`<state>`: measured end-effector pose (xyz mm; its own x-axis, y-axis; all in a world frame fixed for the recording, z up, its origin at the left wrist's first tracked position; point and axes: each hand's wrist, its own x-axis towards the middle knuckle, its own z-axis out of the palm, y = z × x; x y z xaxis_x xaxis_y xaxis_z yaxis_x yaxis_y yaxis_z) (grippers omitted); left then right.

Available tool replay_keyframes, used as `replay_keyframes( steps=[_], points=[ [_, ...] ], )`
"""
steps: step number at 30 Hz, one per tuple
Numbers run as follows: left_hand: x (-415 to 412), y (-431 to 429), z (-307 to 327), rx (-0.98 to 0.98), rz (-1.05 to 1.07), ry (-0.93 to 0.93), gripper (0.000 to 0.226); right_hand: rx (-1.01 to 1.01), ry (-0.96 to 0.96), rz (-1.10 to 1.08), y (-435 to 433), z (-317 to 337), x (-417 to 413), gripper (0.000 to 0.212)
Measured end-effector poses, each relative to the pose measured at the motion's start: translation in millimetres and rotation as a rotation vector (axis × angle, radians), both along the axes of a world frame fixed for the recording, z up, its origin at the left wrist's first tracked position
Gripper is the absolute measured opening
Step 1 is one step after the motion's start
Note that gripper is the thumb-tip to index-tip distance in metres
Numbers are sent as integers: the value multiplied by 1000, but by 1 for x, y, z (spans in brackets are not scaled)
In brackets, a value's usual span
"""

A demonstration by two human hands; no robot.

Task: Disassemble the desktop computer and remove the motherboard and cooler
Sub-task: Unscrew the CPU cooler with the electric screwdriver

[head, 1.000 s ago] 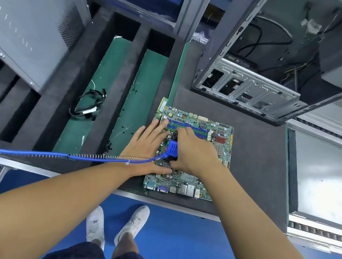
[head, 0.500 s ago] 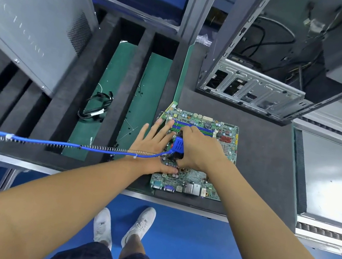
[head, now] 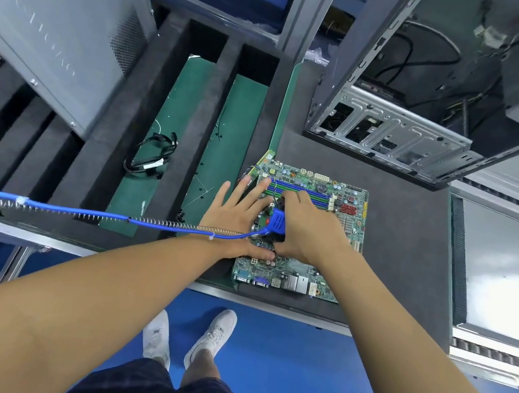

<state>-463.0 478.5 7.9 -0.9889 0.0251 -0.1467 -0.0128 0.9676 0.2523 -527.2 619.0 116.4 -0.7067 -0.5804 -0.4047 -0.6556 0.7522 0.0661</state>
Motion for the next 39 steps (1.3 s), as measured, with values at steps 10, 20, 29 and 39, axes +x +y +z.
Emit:
replay_keyframes(
  steps=[10,20,29,39],
  points=[
    [4,1,-1,246,14,51,118,-763,-368,-179,-25,53,1,39],
    [16,-1,3,558,55,265,40,-1276,-964,-583,-24,31,-8,28],
    [19,1,-4,429,75,341,17,-1574,-1041,-595,-43,25,-8,35],
    [18,2,1,357,9,270,21,-1656,-1051,-646,-47,8,-1,34]
  ],
)
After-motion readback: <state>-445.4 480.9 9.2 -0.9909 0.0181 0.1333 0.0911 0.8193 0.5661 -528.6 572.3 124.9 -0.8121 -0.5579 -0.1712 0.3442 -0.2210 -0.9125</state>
